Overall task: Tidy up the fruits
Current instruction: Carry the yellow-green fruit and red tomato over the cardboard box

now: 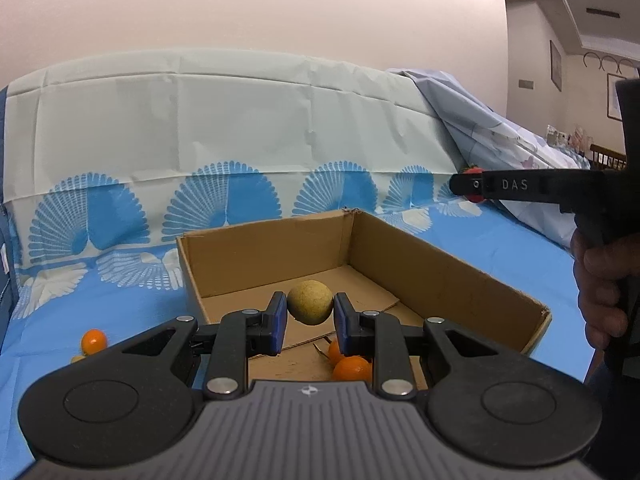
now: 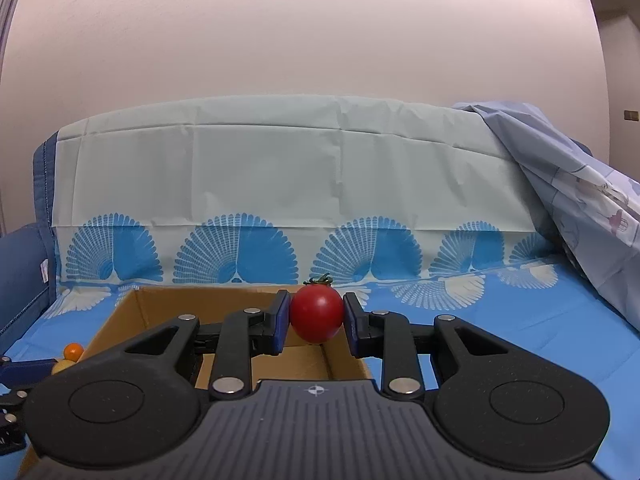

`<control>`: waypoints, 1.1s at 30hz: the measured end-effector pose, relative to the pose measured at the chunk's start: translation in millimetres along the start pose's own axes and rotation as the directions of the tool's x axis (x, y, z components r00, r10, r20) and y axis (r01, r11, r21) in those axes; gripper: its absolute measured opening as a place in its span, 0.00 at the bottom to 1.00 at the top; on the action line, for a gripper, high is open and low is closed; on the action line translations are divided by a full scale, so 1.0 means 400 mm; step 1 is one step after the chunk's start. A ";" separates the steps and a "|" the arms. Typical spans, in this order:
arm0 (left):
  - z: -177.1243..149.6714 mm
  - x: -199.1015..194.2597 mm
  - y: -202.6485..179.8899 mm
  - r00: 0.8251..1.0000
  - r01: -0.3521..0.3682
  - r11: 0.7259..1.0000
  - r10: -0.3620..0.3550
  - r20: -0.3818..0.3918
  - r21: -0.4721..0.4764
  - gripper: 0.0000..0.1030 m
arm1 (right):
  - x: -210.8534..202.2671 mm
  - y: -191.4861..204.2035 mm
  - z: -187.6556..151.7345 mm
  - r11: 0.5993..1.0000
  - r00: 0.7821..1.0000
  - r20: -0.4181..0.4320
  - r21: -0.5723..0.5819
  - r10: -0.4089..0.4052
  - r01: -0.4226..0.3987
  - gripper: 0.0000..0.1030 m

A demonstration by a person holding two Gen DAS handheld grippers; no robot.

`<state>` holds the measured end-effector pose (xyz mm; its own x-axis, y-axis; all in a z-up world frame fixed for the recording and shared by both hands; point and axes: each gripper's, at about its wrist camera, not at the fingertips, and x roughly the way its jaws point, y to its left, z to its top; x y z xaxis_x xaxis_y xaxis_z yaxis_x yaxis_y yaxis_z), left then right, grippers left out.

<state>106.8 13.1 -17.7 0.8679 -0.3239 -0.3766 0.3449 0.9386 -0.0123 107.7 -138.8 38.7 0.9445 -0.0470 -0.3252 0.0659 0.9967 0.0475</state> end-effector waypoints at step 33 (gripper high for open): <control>-0.008 0.049 -0.015 0.999 0.003 1.000 -0.004 -0.038 -0.011 0.27 | 0.020 0.035 -0.009 0.999 1.000 -0.015 -0.038 0.022 -0.023 0.29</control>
<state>120.6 1.6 -28.0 0.8526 -0.3226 -0.4111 0.3436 0.9388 -0.0241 115.0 -125.0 33.5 0.9406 -0.0240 -0.3386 0.0322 0.9993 0.0188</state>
